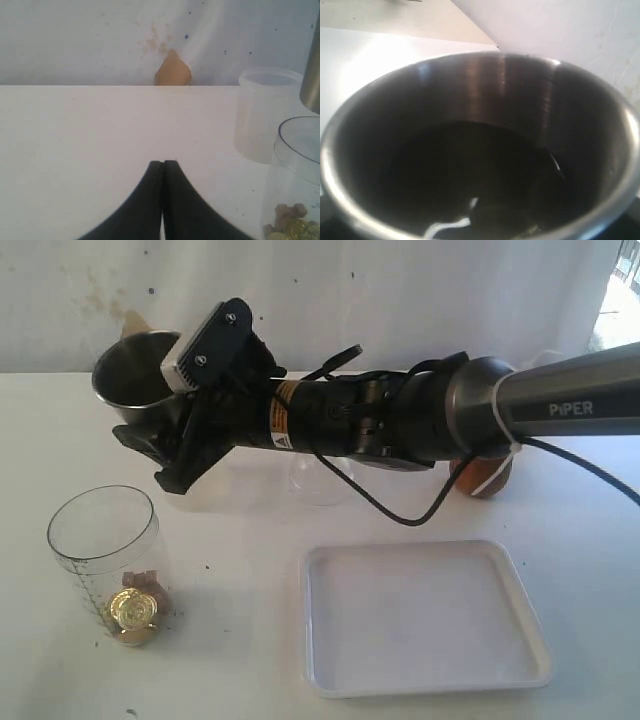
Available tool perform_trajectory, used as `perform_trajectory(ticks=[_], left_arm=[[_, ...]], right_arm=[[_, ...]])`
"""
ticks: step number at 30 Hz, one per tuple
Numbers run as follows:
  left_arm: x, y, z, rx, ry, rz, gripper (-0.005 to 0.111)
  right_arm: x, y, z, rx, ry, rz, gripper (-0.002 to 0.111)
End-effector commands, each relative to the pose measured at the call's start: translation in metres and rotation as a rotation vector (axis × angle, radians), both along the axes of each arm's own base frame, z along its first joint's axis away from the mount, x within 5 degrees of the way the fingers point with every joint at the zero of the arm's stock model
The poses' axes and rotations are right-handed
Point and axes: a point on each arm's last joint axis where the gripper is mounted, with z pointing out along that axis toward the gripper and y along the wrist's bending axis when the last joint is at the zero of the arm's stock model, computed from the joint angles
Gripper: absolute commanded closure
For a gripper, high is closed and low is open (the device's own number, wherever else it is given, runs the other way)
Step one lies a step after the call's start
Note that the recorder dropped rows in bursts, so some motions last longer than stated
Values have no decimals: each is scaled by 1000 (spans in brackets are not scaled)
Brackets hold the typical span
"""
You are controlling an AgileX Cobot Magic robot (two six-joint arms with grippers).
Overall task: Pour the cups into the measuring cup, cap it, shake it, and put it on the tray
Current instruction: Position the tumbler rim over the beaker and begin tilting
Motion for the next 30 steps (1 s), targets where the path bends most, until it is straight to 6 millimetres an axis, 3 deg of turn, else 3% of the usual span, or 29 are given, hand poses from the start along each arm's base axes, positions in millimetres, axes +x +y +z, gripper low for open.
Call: perform_trajectory(ticks=[1, 10, 30], left_arm=[[0, 0, -1, -1, -2, -1, 107], [0, 0, -1, -1, -2, -1, 107], [0, 0, -1, -1, -2, -1, 107]], right_arm=[[2, 4, 10, 97, 32, 11, 108], [11, 13, 5, 132, 34, 39, 108], [-4, 23, 4, 12, -139, 174, 108]])
